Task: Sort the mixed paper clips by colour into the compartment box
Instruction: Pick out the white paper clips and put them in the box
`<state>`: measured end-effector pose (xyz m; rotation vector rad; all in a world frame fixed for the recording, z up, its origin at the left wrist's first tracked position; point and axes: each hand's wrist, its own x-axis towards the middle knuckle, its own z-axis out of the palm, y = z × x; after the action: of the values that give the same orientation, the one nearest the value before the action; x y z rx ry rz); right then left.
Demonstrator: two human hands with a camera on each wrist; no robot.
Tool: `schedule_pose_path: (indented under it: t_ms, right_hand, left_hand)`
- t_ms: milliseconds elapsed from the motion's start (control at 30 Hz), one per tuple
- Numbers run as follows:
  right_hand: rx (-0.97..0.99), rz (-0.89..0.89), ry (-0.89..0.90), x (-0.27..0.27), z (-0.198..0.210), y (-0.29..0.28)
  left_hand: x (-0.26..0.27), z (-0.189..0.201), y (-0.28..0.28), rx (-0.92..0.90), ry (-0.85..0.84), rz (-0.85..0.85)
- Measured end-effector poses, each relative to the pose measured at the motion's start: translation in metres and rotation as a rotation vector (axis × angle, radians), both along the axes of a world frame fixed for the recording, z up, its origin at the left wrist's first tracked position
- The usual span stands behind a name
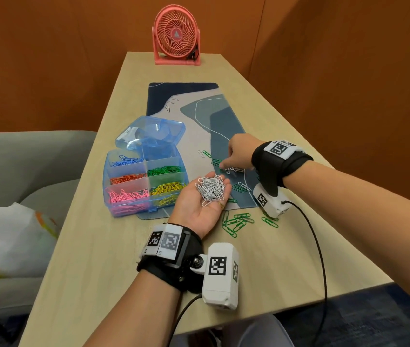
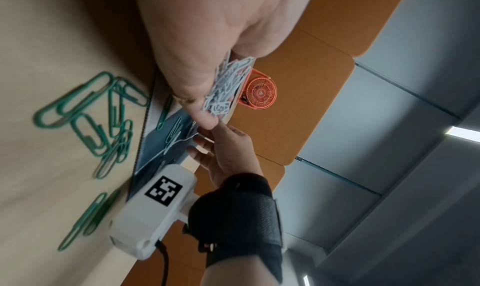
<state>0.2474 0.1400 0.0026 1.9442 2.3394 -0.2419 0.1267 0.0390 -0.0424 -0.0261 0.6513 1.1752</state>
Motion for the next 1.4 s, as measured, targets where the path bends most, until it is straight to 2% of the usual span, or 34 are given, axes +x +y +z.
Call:
schedule_pose_path:
  t_ms: [133,467,667,800,933,1067,1167,1300,1400]
  right_hand:
    - [-0.089,-0.059,-0.029,-0.004,0.000,0.001]
    - [-0.214,-0.104,0.060,-0.001,0.000,-0.005]
    - [-0.189,-0.092,0.062,-0.002,-0.001,-0.010]
    - [-0.186,-0.017,0.191,0.004,0.018,-0.021]
    - [-0.185,0.138,0.377,-0.001,0.043,-0.046]
    - [-0.221,0.255,0.281,-0.013,0.046,-0.064]
    - [-0.190,0.257,0.272,-0.016,0.045,-0.062]
    - [-0.099,0.191,0.353,-0.021,0.049,-0.044]
    - [-0.101,0.127,0.398,-0.025,0.047,-0.027]
  left_hand:
    - [0.000,0.000,0.000,-0.008,-0.007,0.002]
    - [0.001,0.002,-0.001,-0.015,-0.001,-0.002]
    - [0.000,0.003,-0.003,-0.017,-0.012,0.001]
    - [0.000,0.004,-0.002,-0.021,-0.016,-0.003]
    - [0.001,0.003,-0.003,-0.008,-0.109,0.010]
    - [0.003,0.006,-0.006,0.069,-0.079,-0.040]
    - [0.000,0.008,-0.007,0.060,-0.101,-0.038]
    - [-0.002,0.014,-0.011,-0.002,-0.173,-0.017]
    - [-0.004,0.022,-0.019,0.012,-0.192,-0.036]
